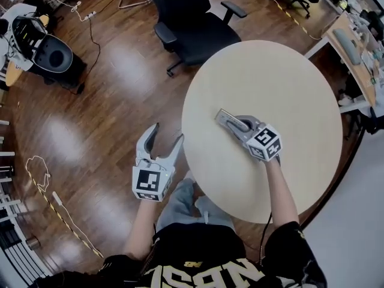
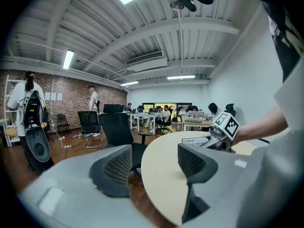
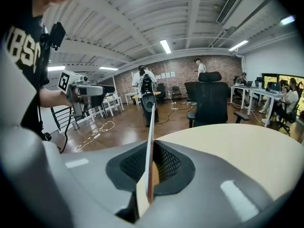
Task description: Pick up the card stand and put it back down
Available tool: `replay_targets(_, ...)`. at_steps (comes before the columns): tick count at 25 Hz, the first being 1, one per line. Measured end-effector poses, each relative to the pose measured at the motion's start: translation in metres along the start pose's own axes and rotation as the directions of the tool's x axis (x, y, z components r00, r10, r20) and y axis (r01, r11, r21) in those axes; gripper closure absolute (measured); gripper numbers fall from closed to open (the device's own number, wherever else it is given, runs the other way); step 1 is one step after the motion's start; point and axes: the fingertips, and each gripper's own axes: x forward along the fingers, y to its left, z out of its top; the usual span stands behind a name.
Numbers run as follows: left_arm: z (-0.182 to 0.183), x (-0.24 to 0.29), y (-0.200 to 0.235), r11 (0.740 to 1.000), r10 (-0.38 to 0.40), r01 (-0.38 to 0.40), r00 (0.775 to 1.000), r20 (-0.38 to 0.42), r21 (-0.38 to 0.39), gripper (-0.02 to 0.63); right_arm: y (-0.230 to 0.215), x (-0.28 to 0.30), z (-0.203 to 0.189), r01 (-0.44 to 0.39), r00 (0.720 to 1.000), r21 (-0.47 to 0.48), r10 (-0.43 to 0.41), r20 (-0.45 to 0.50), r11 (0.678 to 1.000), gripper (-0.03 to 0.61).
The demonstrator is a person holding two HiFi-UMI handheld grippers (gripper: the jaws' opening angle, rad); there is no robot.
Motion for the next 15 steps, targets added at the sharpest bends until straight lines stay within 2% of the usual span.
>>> replay_targets(6, -0.044, 0.004, 0.003, 1.000, -0.019, 0.018, 0.998, -0.064, -0.023, 0.313, 0.003, 0.045, -0.058, -0.039, 0.999, 0.030, 0.040, -0.035, 0.999, 0.558)
replay_targets(10, -0.053, 0.011, 0.000, 0.998, -0.047, 0.045, 0.996, -0.077, -0.034, 0.313, 0.007, 0.057, -0.072, -0.040, 0.999, 0.058, 0.040, -0.013, 0.998, 0.558)
replay_targets(15, -0.044, 0.019, -0.012, 0.995, -0.096, 0.094, 0.993, -0.063, -0.030, 0.313, 0.001, 0.055, -0.075, 0.011, 1.000, 0.091, -0.010, -0.008, 0.996, 0.551)
